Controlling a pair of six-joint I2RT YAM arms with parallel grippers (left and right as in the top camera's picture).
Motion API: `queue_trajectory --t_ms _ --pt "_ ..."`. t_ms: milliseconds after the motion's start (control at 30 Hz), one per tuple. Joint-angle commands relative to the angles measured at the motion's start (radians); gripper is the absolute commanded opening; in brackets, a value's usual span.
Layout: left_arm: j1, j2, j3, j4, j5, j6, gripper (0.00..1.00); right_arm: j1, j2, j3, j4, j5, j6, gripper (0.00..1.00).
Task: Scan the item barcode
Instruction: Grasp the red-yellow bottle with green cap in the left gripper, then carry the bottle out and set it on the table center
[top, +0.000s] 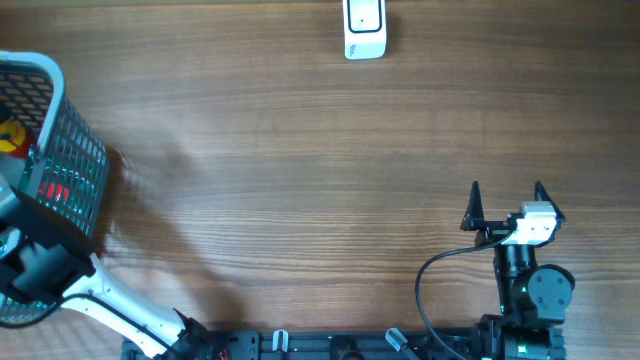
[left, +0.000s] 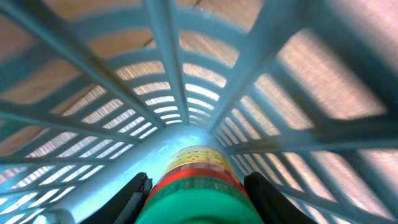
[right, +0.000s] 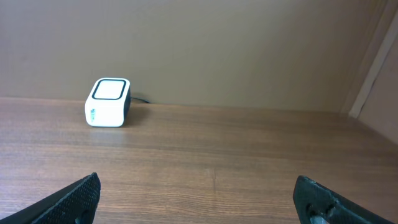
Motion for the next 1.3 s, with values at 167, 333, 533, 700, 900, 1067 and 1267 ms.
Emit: queue_trajectory --t_ms 167,333,533,700,900,1067,1267 --pt "-0.053 -0.460 0.001 -0.024 -0.055 -0.061 0.36 -0.006 -0.004 -0.001 0.003 -0.011 -0.006 1.00" --pt "-0.372 -0.868 0.001 -0.051 -0.078 -0.077 0.37 -0.006 -0.004 -0.001 0.003 -0.011 -0.006 1.00" --pt "-1.007 -0.714 0.001 -0.379 -0.584 -0.217 0.27 -0.006 -0.004 -0.001 0.003 -0.011 -0.006 1.00" --pt "-1.176 -0.379 0.001 -0.624 -0.748 -0.434 0.21 -0.006 -0.004 -0.001 0.003 -0.011 -0.006 0.99" --pt "-1.191 0.002 -0.002 -0.705 -0.766 -0.458 0.20 -0.006 -0.004 -0.001 0.003 -0.011 -0.006 1.00" --pt "-1.291 0.130 -0.050 -0.703 -0.743 -0.401 0.20 -0.006 -0.004 -0.001 0.003 -0.011 -0.006 1.00" --pt "-1.371 0.132 -0.272 -0.547 -0.695 -0.277 0.24 -0.006 -0.004 -0.001 0.003 -0.011 -0.006 1.00"
